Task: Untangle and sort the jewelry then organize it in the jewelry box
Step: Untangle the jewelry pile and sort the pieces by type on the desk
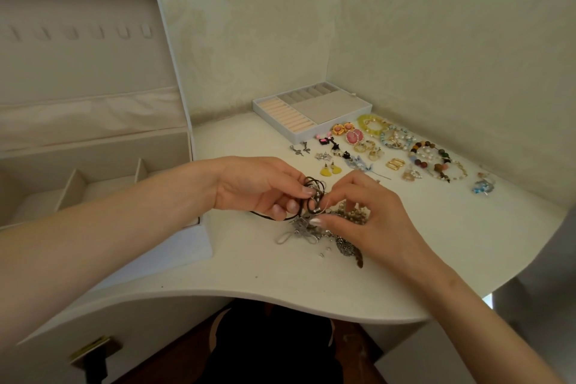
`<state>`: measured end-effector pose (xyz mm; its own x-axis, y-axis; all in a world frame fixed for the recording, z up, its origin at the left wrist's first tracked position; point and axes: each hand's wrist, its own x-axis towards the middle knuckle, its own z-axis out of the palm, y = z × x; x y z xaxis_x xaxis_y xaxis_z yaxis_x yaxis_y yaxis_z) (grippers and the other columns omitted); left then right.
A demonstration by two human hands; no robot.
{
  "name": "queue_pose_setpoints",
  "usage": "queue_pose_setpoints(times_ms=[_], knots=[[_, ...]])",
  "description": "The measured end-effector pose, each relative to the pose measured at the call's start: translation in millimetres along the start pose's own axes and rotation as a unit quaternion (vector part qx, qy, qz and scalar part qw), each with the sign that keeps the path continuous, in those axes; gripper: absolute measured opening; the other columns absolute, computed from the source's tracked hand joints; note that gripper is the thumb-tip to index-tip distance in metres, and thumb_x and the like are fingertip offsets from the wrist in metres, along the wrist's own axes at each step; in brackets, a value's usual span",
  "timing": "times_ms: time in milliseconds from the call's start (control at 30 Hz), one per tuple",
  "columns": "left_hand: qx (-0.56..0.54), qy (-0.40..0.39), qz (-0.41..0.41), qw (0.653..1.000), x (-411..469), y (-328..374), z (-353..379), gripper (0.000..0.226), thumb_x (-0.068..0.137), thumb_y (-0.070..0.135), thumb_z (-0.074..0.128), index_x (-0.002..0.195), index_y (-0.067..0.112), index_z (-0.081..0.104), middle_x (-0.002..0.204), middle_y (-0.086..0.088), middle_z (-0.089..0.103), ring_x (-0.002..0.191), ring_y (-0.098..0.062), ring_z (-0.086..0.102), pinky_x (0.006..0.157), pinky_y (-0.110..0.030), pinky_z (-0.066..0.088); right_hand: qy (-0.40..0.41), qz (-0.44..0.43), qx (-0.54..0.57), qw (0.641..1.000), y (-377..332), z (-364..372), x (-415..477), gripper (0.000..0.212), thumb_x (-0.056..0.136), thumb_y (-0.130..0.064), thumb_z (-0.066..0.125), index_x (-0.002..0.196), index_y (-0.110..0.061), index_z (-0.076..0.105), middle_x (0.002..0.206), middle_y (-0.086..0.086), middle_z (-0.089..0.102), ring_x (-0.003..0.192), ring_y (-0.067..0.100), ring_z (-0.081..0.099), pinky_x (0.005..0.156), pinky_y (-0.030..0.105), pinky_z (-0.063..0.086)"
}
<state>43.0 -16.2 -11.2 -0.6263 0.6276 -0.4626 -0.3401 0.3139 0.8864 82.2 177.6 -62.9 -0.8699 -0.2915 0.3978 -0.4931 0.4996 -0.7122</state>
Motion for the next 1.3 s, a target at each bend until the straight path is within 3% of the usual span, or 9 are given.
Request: queue_pose_setpoints(times_ms=[167,367,500,600,933,1167,1300], knots=[[-0.021,-0.017,0.013,1.0,-0.9,1.9,0.5,0.007,0.088,0.007,0.051,0.085,0.004,0.057,0.074,-0.001,0.062,0.054,-0.003,0.049,0.047,-0.012,0.039,-0.002,0.017,-0.002,1.0,-6.7,7.6,1.9,0.016,0.07,-0.031,0.081,0.069,-0.037,0.066,0.08,-0.011,0.058,0.08,0.015,0.054,0.072,0.032,0.043],[-0.009,0.019,0.027,0.999,0.4,1.9,-0.9,0.011,0.077,0.01,0.06,0.086,0.006,0.057,0.078,-0.002,0.062,0.053,-0.003,0.05,0.047,-0.012,0.038,0.01,0.025,0.074,0.997,-4.7,6.3,2.6,0.03,0.072,-0.014,0.081,0.063,-0.03,0.058,0.073,-0.008,0.054,0.062,0.004,0.046,0.062,0.012,0.036],[0.031,0.065,0.044,0.996,0.6,1.5,-2.2,0.005,0.085,0.006,0.06,0.083,0.011,0.061,0.069,0.002,0.064,0.053,-0.002,0.05,0.047,-0.012,0.038,-0.003,0.053,0.073,0.996,-4.1,3.3,1.1,0.018,0.073,-0.026,0.069,0.066,-0.022,0.053,0.067,-0.013,0.052,0.062,0.002,0.045,0.062,0.011,0.036],[0.031,0.074,0.043,0.996,-0.1,1.8,-1.4,0.006,0.086,0.006,0.059,0.086,0.011,0.061,0.07,0.0,0.064,0.052,-0.003,0.05,0.047,-0.012,0.038,-0.011,0.063,0.071,0.995,-3.5,3.8,-0.1,0.028,0.078,-0.012,0.074,0.066,-0.024,0.052,0.063,-0.012,0.052,0.058,0.001,0.044,0.058,0.012,0.036],[-0.003,0.102,0.052,0.993,-0.8,2.2,-3.1,0.009,0.087,0.005,0.058,0.093,0.01,0.063,0.074,-0.003,0.066,0.053,-0.004,0.049,0.047,-0.013,0.038,-0.015,0.071,0.08,0.994,-1.7,-1.4,-3.4,0.031,0.082,-0.005,0.07,0.074,-0.035,0.067,0.073,-0.025,0.063,0.063,-0.001,0.051,0.064,0.01,0.039],[0.13,0.216,0.082,0.964,0.8,-3.3,-8.3,0.009,0.091,0.007,0.057,0.097,0.009,0.064,0.079,0.0,0.072,0.055,-0.001,0.056,0.054,-0.016,0.041,-0.014,0.047,0.068,0.997,-0.7,-8.9,-6.2,0.026,0.081,0.002,0.069,0.076,-0.024,0.069,0.075,-0.009,0.063,0.072,0.003,0.054,0.071,0.008,0.039],[0.21,0.242,0.106,0.941,0.0,-4.4,-10.4,0.009,0.092,0.005,0.056,0.094,0.007,0.064,0.076,-0.001,0.07,0.049,-0.002,0.057,0.044,-0.013,0.039,-0.033,0.021,0.019,0.999,6.7,-7.7,-7.1,0.02,0.081,-0.004,0.07,0.077,-0.024,0.069,0.074,-0.008,0.061,0.075,0.01,0.054,0.07,0.012,0.039]])
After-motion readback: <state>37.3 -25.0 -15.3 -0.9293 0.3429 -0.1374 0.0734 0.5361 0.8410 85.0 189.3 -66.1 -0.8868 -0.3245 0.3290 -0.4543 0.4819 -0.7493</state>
